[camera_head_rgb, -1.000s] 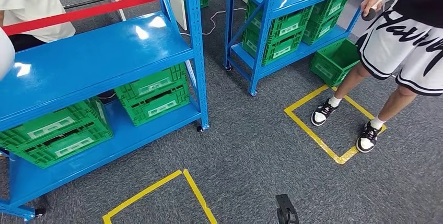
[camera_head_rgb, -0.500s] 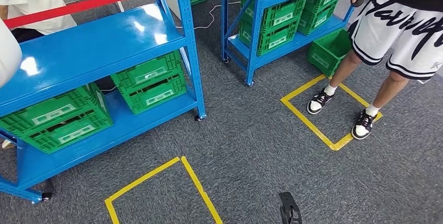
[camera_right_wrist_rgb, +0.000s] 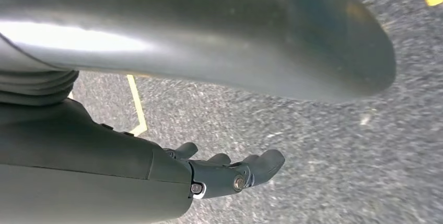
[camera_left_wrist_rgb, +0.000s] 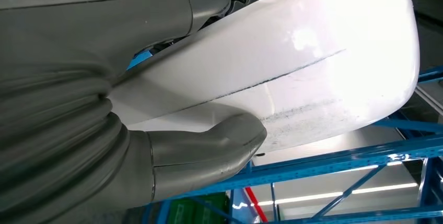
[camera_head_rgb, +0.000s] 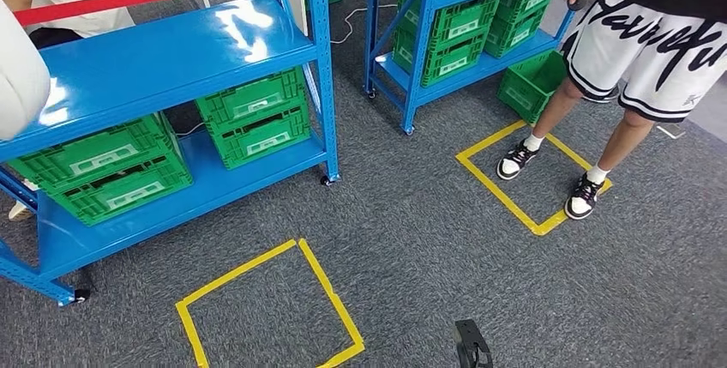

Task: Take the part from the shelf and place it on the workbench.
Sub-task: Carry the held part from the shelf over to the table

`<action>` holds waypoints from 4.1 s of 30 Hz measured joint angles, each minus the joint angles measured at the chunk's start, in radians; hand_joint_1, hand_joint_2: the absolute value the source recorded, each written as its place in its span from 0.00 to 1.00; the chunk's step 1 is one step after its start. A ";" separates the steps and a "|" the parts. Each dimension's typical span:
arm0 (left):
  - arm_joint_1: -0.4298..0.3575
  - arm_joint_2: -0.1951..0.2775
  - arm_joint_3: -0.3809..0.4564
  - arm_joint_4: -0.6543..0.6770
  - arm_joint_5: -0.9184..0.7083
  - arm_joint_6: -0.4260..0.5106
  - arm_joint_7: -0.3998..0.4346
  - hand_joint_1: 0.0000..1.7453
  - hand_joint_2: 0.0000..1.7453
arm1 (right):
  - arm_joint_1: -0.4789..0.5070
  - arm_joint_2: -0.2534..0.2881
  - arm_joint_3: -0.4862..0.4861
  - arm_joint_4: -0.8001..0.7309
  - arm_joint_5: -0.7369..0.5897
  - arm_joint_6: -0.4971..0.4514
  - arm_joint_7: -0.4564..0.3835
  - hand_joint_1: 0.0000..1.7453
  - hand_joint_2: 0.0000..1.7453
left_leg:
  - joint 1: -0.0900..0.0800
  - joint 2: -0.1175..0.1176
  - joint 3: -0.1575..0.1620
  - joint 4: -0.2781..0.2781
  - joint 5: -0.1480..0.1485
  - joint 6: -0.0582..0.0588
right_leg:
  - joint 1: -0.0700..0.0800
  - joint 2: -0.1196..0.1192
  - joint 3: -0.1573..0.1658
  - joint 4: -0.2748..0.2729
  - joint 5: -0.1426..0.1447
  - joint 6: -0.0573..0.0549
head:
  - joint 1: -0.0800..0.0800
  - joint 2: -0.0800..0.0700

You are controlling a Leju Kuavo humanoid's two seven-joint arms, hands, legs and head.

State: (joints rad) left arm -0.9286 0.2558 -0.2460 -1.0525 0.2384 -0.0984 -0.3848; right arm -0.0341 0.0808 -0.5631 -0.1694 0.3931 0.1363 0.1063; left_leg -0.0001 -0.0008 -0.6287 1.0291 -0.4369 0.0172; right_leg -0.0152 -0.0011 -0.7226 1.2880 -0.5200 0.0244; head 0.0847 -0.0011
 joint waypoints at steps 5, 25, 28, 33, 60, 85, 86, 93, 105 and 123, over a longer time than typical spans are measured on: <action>0.000 0.006 -0.001 -0.012 0.000 0.001 0.002 1.00 1.00 | -0.004 -0.002 -0.001 0.000 0.002 0.001 -0.001 0.00 0.00 | -0.007 0.001 -0.037 0.001 0.044 -0.017 | 0.020 0.002 0.181 -0.258 -0.001 -0.038 | 0.000 0.000; 0.011 0.022 -0.007 -0.030 0.001 0.007 0.009 1.00 1.00 | 0.000 0.002 -0.004 0.000 0.004 -0.001 0.001 0.00 0.00 | 0.007 0.004 0.108 -0.033 -0.070 -0.001 | 0.001 -0.004 -0.017 -0.215 0.103 0.000 | -0.010 0.000; 0.011 0.022 -0.007 -0.030 0.001 0.007 0.012 1.00 1.00 | -0.002 0.003 -0.004 0.000 0.006 -0.002 0.001 0.00 0.00 | 0.006 0.003 0.054 -0.028 -0.030 0.004 | 0.000 -0.002 -0.052 -0.016 -0.025 0.011 | -0.007 0.000; 0.017 0.028 -0.007 -0.031 -0.004 0.002 0.012 1.00 1.00 | -0.004 0.003 -0.004 0.000 0.013 -0.004 0.000 0.00 0.00 | 0.004 0.003 -0.026 -0.009 0.022 -0.012 | 0.002 -0.001 0.108 -0.103 0.044 0.000 | -0.007 0.000; 0.038 0.050 -0.005 -0.031 -0.024 0.016 0.004 1.00 1.00 | -0.001 0.007 -0.004 -0.001 0.041 0.020 -0.039 0.00 0.00 | 0.007 -0.027 0.032 -0.020 -0.012 -0.004 | 0.002 -0.003 0.027 0.006 -0.094 0.000 | -0.006 0.000; 0.040 0.060 -0.001 -0.035 -0.041 0.011 -0.004 1.00 1.00 | -0.004 0.006 -0.004 -0.001 0.058 0.026 -0.038 0.00 0.00 | -0.001 0.022 0.025 -0.008 -0.019 -0.016 | 0.005 -0.091 0.140 -0.235 0.007 -0.014 | -0.015 0.000; 0.038 0.058 -0.001 -0.036 -0.042 0.011 -0.004 1.00 1.00 | -0.005 0.006 -0.004 -0.001 0.059 0.027 -0.039 0.00 0.00 | 0.002 0.013 0.025 -0.011 -0.015 -0.010 | 0.003 -0.065 0.124 -0.200 -0.016 -0.009 | -0.014 0.000; 0.048 0.050 -0.001 -0.035 -0.042 0.009 -0.005 1.00 1.00 | 0.001 0.005 -0.004 0.000 0.057 0.029 -0.044 0.00 0.00 | 0.004 -0.071 0.014 0.000 -0.009 -0.006 | -0.001 0.016 0.067 -0.094 -0.019 -0.006 | -0.011 0.000; 0.047 0.065 0.002 -0.048 -0.040 0.006 -0.004 1.00 1.00 | -0.002 0.004 -0.004 -0.001 0.054 0.036 -0.052 0.00 0.00 | 0.005 -0.059 -0.027 0.038 -0.025 -0.056 | -0.005 0.021 0.138 -0.260 0.038 -0.050 | -0.019 0.000; 0.040 0.046 0.001 -0.048 -0.041 0.004 0.006 1.00 1.00 | 0.006 0.004 -0.004 0.000 0.055 0.034 -0.049 0.00 0.00 | 0.003 -0.034 0.013 -0.011 -0.002 -0.006 | 0.001 -0.004 0.012 0.027 -0.102 -0.004 | -0.015 0.000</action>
State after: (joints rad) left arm -0.8885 0.3018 -0.2446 -1.1009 0.1976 -0.0940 -0.3787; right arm -0.0279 0.0851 -0.5669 -0.1698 0.4482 0.1701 0.0577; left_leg 0.0029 -0.0353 -0.6154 1.0176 -0.4388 0.0113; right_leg -0.0143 -0.0052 -0.7101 1.3152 -0.6216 0.0199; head 0.0693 -0.0011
